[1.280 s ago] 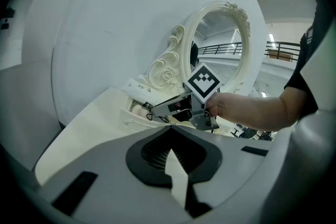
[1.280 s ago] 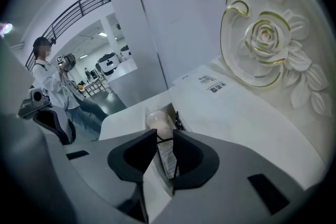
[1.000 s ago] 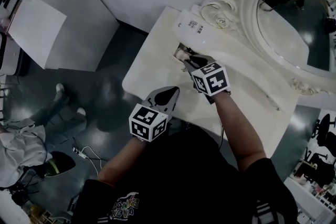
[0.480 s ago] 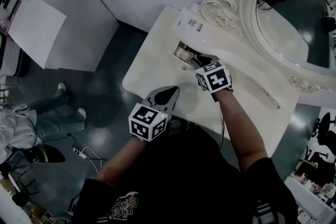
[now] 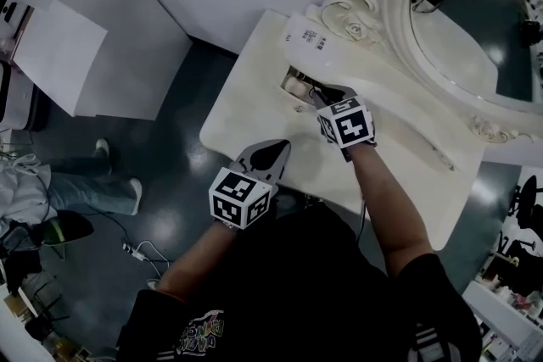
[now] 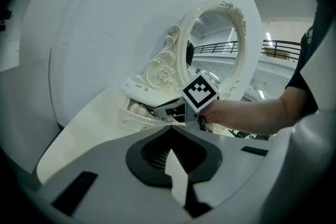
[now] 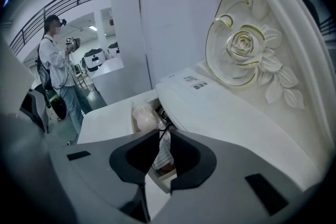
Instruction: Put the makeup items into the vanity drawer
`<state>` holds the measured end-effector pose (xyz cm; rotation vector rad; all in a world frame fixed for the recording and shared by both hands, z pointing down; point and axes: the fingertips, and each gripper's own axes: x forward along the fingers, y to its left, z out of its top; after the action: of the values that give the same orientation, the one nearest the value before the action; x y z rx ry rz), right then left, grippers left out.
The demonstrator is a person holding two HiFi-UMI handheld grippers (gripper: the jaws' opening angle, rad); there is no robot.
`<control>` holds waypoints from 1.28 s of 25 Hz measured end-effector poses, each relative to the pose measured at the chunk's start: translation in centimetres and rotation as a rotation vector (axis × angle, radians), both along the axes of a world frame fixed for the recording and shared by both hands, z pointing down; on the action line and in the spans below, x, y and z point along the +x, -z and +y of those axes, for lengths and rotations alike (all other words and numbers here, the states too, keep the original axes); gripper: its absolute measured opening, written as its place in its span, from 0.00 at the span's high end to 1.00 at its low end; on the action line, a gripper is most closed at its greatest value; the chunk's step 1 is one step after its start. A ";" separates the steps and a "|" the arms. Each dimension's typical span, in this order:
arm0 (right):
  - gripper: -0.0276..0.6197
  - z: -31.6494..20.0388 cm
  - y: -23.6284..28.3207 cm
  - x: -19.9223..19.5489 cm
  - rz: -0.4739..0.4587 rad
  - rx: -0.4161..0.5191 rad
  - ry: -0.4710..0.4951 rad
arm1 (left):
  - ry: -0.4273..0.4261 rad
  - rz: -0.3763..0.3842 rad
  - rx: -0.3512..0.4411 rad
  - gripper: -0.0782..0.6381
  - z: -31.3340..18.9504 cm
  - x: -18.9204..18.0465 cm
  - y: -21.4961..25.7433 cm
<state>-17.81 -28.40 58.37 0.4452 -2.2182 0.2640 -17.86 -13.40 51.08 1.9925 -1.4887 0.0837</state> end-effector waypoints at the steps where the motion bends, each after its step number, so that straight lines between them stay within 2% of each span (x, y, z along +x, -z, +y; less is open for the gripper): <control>1: 0.83 0.0 0.3 0.2 -0.016 0.003 -0.014 | -0.004 0.000 0.002 0.89 0.1 0.0 0.0; 4: 0.85 0.0 1.8 1.1 -0.080 0.020 -0.071 | -0.022 0.001 0.006 0.89 0.2 -0.1 0.1; 5: 0.89 -0.1 2.4 1.5 -0.105 0.027 -0.096 | -0.030 0.001 0.010 0.89 0.2 -0.1 0.2; 7: 0.91 -0.2 3.6 2.4 -0.152 0.037 -0.150 | -0.052 0.000 0.022 0.89 0.0 -0.1 0.5; 11: 0.91 0.2 6.0 4.6 -0.240 0.053 -0.257 | -0.116 -0.005 0.046 0.89 -0.4 0.3 1.0; 18: 0.91 3.0 11.0 9.5 -0.458 0.055 -0.453 | -0.260 -0.043 0.084 0.89 -0.3 2.3 1.8; 27: 0.91 8.3 14.4 18.0 -0.505 0.156 -0.652 | -0.474 -0.047 0.136 0.89 -0.3 8.4 3.4; 32: 0.91 10.9 15.5 21.8 -0.505 0.184 -0.712 | -0.520 -0.042 0.151 0.89 0.2 11.3 4.4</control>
<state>4.02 -17.45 42.82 1.3996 -2.4941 0.5988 -6.55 -13.22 46.67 2.4708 -0.9893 0.2383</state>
